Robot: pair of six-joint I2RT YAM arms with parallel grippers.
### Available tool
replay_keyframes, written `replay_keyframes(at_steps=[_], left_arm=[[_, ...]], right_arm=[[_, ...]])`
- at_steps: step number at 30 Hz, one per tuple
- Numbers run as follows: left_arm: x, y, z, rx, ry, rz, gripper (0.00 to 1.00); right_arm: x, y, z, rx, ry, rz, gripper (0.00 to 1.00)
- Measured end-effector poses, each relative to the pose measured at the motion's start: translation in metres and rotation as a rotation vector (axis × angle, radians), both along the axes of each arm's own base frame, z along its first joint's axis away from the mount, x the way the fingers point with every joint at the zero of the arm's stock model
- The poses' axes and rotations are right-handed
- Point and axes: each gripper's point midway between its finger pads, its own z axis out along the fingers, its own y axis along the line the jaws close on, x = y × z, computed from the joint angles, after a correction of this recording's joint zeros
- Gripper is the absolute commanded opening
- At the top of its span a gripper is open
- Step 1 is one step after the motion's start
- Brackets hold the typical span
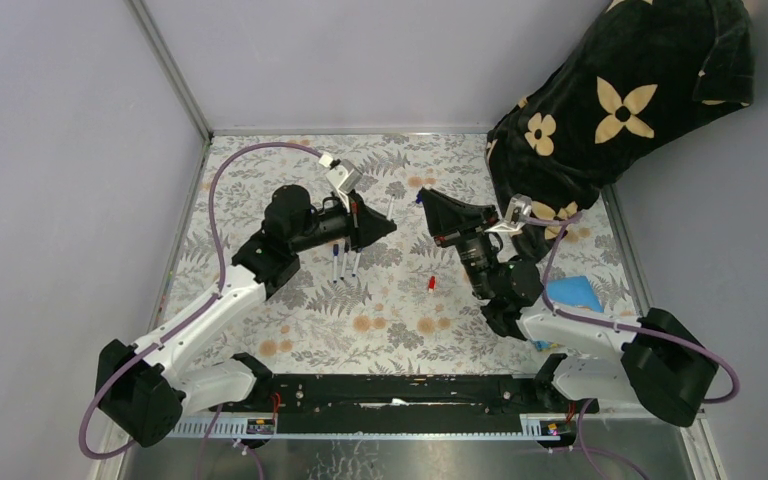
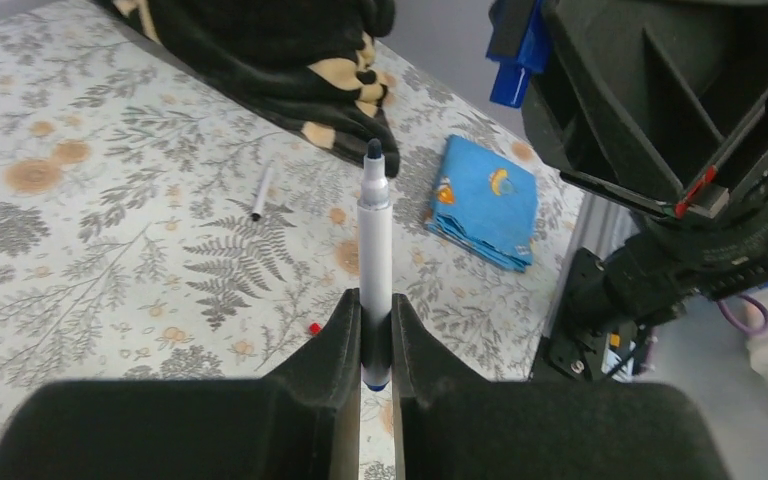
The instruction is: Insert the pens into the pen caps
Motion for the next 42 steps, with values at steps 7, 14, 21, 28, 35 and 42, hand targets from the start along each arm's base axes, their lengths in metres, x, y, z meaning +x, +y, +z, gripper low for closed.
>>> replay_keyframes(at_steps=[7, 14, 21, 28, 35, 42], left_arm=[[-0.017, -0.01, 0.0, -0.011, 0.004, -0.107, 0.0], [-0.024, -0.013, 0.003, -0.019, -0.003, -0.147, 0.0], [-0.032, -0.014, 0.008, -0.02, -0.033, -0.185, 0.0], [-0.036, -0.012, 0.021, -0.038, -0.088, -0.195, 0.0], [-0.036, -0.012, 0.022, -0.038, -0.099, -0.197, 0.0], [-0.038, -0.013, 0.022, -0.039, -0.101, -0.209, 0.0]], right_arm=[[-0.012, 0.024, 0.02, 0.015, -0.128, 0.111, 0.0], [-0.023, 0.028, 0.036, 0.032, -0.197, 0.155, 0.0], [-0.024, 0.027, 0.038, 0.032, -0.206, 0.158, 0.0], [-0.025, 0.025, 0.04, 0.012, -0.209, 0.146, 0.0], [-0.027, 0.023, 0.041, -0.01, -0.201, 0.144, 0.0], [-0.024, 0.03, 0.032, -0.047, -0.173, 0.155, 0.0]])
